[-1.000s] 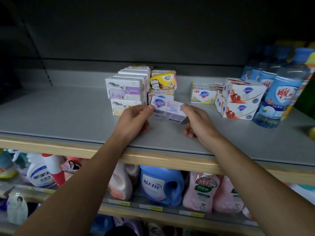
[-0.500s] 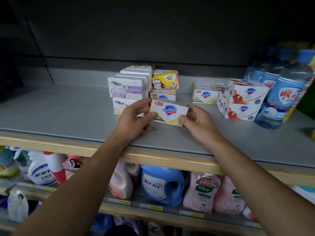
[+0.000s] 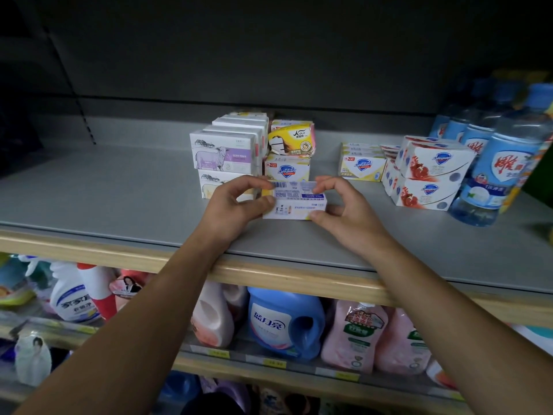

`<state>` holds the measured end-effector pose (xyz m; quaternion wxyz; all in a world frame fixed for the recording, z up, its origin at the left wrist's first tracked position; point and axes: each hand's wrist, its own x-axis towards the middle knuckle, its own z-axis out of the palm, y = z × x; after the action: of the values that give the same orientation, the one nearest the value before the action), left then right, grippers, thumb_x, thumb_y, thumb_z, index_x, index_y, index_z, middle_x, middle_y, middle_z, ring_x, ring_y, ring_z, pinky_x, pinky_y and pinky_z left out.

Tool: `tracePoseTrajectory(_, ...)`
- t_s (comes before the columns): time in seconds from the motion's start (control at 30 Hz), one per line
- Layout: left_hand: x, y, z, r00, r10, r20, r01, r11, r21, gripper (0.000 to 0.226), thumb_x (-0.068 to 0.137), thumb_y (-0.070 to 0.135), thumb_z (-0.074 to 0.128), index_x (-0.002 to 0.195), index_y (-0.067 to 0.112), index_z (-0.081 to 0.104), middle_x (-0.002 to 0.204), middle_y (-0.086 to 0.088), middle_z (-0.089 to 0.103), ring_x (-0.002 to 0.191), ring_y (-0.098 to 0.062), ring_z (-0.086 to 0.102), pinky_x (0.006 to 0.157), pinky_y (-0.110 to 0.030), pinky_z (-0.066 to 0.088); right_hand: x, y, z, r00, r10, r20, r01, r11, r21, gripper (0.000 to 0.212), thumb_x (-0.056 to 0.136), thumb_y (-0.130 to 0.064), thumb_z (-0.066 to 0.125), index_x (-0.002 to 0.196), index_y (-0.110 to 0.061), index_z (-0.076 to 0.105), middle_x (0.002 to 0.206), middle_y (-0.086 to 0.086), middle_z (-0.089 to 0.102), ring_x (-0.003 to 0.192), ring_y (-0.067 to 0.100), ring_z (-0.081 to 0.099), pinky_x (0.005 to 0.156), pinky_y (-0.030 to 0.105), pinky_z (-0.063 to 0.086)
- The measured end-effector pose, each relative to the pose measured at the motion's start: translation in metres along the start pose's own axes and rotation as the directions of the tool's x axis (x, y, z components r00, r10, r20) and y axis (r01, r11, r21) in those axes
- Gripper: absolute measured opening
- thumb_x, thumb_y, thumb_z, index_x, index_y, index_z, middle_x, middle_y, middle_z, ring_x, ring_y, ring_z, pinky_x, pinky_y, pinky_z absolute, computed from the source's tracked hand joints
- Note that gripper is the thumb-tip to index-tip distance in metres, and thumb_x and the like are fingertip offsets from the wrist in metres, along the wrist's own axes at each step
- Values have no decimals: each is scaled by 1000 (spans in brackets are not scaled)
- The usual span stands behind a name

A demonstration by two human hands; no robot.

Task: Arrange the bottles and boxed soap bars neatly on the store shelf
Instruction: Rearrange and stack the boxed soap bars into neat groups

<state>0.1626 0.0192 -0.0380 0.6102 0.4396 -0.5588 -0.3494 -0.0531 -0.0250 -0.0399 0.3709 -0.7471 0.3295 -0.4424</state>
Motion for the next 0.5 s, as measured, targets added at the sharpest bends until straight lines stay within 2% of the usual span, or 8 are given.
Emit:
tracePoseTrajectory(0.07, 0, 0, 0, 1000, -9, -11, 9, 1000, -11, 12, 84, 10, 73, 91, 19, 74, 122, 1, 67, 113, -20, 63, 80, -31, 56, -1, -2, 1, 999, -21, 25, 20, 1000, 11, 44, 83, 6, 68, 104, -31, 55, 138, -12, 49, 96, 11, 71, 83, 22, 55)
tracePoseTrajectory(0.13, -1, 0, 1, 999, -28, -23, 27, 999, -33, 11, 86, 12, 70, 92, 20, 74, 119, 2, 68, 109, -20, 66, 81, -33, 57, -1, -1, 1, 999, -19, 34, 18, 1000, 6, 46, 83, 4, 69, 109, -31, 55, 135, -8, 53, 96, 11, 71, 83, 23, 55)
tracePoseTrajectory(0.2, -1, 1, 1, 999, -40, -18, 39, 998, -45, 13, 88, 12, 68, 98, 19, 72, 116, -2, 69, 101, -19, 68, 82, -38, 58, 0, 0, 0, 1000, 8, -6, -8, 998, -55, 40, 84, -10, 71, 112, -36, 57, 119, -3, 66, 87, 12, 71, 75, 26, 54)
tracePoseTrajectory(0.27, -3, 4, 3, 999, -46, 1, 46, 999, -28, 21, 88, 13, 68, 109, 17, 70, 112, -6, 69, 85, -19, 68, 78, -36, 59, 2, 1, 1, 997, 41, -72, -47, 995, -87, 30, 88, -22, 67, 113, -37, 59, 101, 0, 71, 82, 22, 69, 74, 36, 55)
tracePoseTrajectory(0.33, -2, 5, 5, 1000, -22, -9, 23, 994, 106, 23, 89, 19, 69, 111, 19, 70, 102, 3, 72, 68, -11, 63, 64, -26, 56, 3, 1, 1, 991, 54, -125, -65, 994, -85, 16, 94, -28, 61, 109, -32, 60, 96, -11, 69, 79, 12, 67, 76, 35, 55)
tracePoseTrajectory(0.4, -1, 2, 7, 999, 16, -34, -5, 955, 298, 22, 87, 27, 70, 109, 23, 71, 84, 13, 70, 56, -1, 57, 56, -14, 46, 4, 2, 1, 983, 63, -174, -88, 987, -136, 7, 97, -35, 57, 99, -30, 62, 84, -18, 66, 71, -4, 60, 71, 21, 50)
tracePoseTrajectory(0.47, 1, -1, 9, 998, 28, -51, -4, 908, 419, 27, 84, 31, 73, 110, 27, 69, 81, 15, 64, 53, 0, 52, 55, -9, 41, 5, 2, 0, 971, 102, -216, -147, 968, -204, 20, 95, -42, 56, 89, -25, 63, 73, -17, 64, 67, -5, 57, 62, 12, 43)
tracePoseTrajectory(0.5, 2, -2, 9, 998, 28, -49, -3, 889, 458, 29, 83, 31, 74, 112, 30, 67, 87, 12, 65, 58, -2, 52, 57, -9, 42, 5, 2, -1, 966, 129, -223, -183, 953, -241, 26, 94, -45, 55, 87, -21, 63, 73, -15, 64, 69, -3, 57, 61, 14, 42)
